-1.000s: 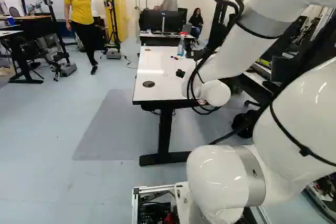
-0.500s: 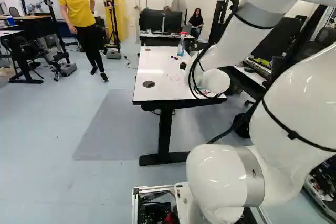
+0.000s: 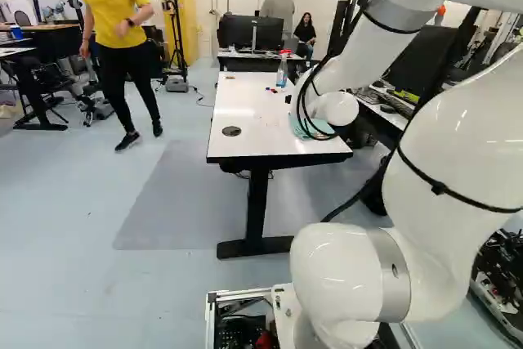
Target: Clean the table with the green towel
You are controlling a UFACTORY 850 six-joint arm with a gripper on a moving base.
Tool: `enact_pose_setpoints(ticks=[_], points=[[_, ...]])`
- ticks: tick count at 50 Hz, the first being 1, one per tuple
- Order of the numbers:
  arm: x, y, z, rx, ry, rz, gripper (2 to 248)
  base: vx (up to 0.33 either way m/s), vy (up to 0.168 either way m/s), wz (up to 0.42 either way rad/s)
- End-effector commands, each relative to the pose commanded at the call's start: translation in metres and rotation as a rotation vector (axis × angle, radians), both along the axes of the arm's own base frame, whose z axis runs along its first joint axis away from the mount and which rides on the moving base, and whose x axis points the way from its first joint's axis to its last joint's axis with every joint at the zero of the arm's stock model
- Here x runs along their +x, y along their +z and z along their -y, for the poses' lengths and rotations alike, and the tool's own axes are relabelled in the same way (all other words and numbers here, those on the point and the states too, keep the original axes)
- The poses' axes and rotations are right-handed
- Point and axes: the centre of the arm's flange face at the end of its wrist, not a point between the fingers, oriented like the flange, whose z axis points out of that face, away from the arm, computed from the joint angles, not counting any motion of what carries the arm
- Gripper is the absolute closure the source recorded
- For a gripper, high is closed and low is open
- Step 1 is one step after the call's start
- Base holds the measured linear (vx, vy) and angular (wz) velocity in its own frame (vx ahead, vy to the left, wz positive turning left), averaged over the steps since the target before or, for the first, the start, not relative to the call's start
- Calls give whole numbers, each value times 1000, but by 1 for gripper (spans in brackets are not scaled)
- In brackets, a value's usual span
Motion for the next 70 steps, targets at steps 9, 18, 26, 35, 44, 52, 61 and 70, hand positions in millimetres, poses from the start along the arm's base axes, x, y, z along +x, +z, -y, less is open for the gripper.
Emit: enact_pose_setpoints(ticks=[9, 18, 26, 35, 44, 52, 61, 70], points=[[13, 3, 9, 13, -14, -60, 3, 0, 0, 0], [25, 6, 18, 26, -26, -120, 3, 0, 0, 0], [35, 9, 25, 38, -37, -173, 3, 0, 0, 0], [46, 12, 34, 53, -49, -231, 3, 0, 0, 0], [57, 16, 41, 67, -58, -289, 3, 0, 0, 0], [66, 20, 47, 80, -63, -340, 3, 0, 0, 0], [76, 25, 51, 94, -67, -397, 3, 0, 0, 0], [87, 29, 56, 109, -70, -454, 3, 0, 0, 0]])
